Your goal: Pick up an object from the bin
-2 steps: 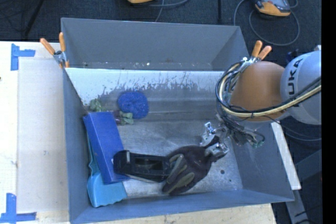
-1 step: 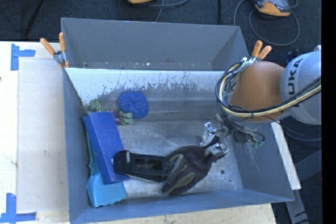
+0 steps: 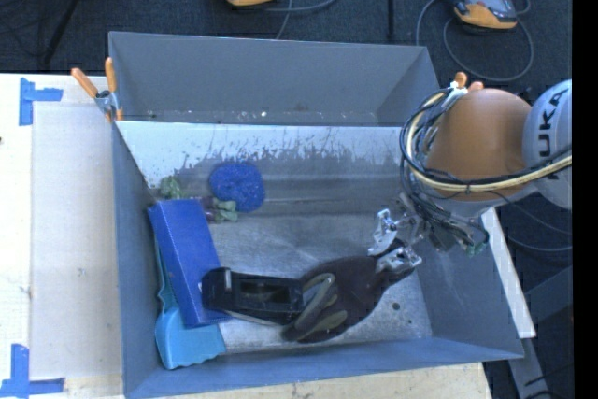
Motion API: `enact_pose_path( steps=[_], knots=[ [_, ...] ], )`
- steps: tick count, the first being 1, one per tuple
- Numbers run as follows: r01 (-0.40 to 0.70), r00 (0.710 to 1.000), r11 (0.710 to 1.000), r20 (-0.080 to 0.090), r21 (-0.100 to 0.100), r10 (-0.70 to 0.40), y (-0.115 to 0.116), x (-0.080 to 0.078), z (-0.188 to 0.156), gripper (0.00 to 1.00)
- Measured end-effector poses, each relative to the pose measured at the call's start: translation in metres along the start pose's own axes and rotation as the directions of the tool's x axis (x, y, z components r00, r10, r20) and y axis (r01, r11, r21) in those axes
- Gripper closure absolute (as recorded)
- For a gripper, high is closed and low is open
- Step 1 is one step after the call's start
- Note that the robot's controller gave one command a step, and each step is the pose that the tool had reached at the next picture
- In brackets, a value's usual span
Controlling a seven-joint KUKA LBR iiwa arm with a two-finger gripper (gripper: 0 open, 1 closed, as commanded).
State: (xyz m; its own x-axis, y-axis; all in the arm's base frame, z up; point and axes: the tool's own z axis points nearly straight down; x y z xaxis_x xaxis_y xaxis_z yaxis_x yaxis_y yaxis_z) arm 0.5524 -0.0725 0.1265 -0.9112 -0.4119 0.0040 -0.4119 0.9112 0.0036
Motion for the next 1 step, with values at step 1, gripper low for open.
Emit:
enact_pose_path(
  steps=[1],
  knots=[
    [-0.002, 1.0, 1.0, 0.009, 0.006, 0.002, -0.0105, -0.0214, -0.0384, 1.0]
  ],
)
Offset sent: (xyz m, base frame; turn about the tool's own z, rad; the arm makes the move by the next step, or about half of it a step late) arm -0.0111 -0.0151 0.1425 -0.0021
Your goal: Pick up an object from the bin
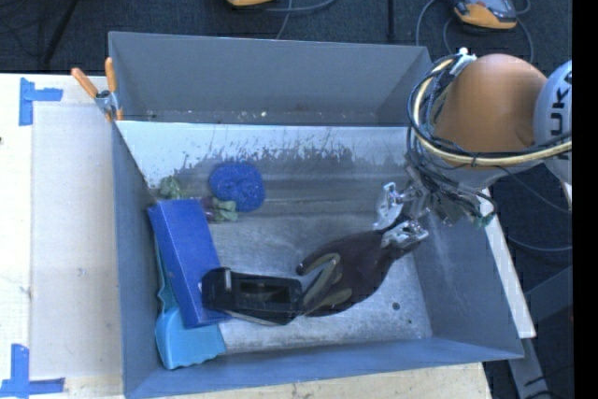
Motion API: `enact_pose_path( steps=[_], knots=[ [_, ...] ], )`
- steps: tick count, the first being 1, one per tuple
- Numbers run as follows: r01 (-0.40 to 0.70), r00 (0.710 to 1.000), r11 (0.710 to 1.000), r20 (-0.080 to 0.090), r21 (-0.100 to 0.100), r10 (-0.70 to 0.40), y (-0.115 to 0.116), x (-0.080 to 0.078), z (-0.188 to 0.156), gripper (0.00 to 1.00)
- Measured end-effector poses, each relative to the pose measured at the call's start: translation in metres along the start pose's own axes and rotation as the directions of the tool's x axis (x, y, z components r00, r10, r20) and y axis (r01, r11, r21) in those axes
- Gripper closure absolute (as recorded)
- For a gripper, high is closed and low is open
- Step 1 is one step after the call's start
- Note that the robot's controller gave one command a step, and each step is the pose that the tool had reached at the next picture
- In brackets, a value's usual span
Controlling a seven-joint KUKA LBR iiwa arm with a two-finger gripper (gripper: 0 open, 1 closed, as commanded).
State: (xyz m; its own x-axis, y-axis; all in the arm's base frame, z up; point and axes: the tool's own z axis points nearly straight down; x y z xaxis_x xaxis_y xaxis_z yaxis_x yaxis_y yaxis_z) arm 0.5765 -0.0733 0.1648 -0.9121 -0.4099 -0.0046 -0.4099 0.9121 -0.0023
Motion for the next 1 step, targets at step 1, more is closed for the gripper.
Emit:
enact_pose_path(
  steps=[1],
  knots=[
    [0.002, 1.0, 1.0, -0.011, -0.008, -0.002, 0.0025, 0.0195, -0.0435, 1.0]
  ],
)
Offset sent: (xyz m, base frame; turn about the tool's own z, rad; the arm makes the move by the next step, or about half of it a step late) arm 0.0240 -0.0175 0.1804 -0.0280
